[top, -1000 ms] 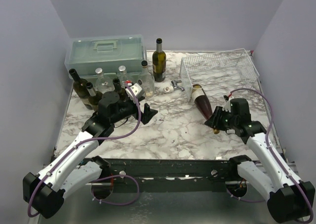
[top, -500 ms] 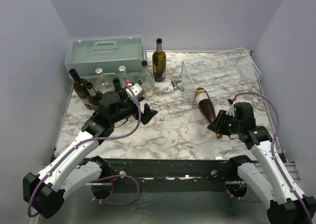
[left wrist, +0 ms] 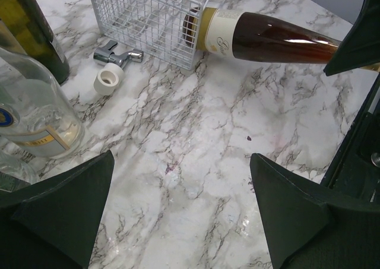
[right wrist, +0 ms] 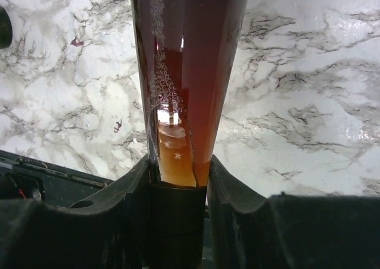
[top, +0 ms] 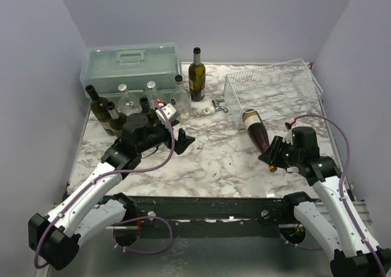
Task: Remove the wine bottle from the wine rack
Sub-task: Place the wine bottle at the center of the board.
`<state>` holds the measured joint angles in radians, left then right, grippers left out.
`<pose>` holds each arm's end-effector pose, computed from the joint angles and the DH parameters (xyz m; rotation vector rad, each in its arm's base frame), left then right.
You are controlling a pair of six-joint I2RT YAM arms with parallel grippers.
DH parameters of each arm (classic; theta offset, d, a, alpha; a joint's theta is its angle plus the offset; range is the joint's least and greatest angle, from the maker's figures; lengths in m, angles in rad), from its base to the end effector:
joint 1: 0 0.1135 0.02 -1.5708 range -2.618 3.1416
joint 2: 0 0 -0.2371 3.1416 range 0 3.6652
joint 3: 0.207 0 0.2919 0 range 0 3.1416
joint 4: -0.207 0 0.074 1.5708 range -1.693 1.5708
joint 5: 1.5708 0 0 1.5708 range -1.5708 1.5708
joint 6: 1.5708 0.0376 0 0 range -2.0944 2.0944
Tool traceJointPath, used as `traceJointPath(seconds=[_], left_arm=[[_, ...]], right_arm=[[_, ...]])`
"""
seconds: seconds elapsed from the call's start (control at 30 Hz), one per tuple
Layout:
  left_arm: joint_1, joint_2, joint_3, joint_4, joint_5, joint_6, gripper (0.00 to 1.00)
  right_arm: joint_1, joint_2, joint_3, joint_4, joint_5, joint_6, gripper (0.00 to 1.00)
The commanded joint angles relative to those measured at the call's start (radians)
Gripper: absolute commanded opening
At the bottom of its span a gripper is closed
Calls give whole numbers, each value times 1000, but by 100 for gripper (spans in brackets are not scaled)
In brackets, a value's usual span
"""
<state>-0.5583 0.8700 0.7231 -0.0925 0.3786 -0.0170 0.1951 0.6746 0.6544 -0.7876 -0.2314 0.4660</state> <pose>0.2168 -0.1518 0.2864 0.7572 1.6957 -0.7465 0.1927 0.0469 0.2359 0.2158 2.4220 0.5833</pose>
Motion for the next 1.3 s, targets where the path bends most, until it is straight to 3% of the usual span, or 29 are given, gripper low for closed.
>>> traceJointPath(seconds=[0.0, 0.77, 0.9, 1.27], left_arm=[[5, -1, -10, 5, 43, 12, 99], [-35, -49, -61, 81, 242, 93, 99], [-118, -102, -132, 148, 233, 200, 99], [-440, -145, -269, 291, 8, 588, 99]], right_arm=[[-2, -68, 128, 219, -27, -9, 0], [-3, -46, 268, -20, -122, -108, 0], [-3, -1, 303, -83, -157, -134, 0], [-2, 118, 362, -200, -272, -179, 0]])
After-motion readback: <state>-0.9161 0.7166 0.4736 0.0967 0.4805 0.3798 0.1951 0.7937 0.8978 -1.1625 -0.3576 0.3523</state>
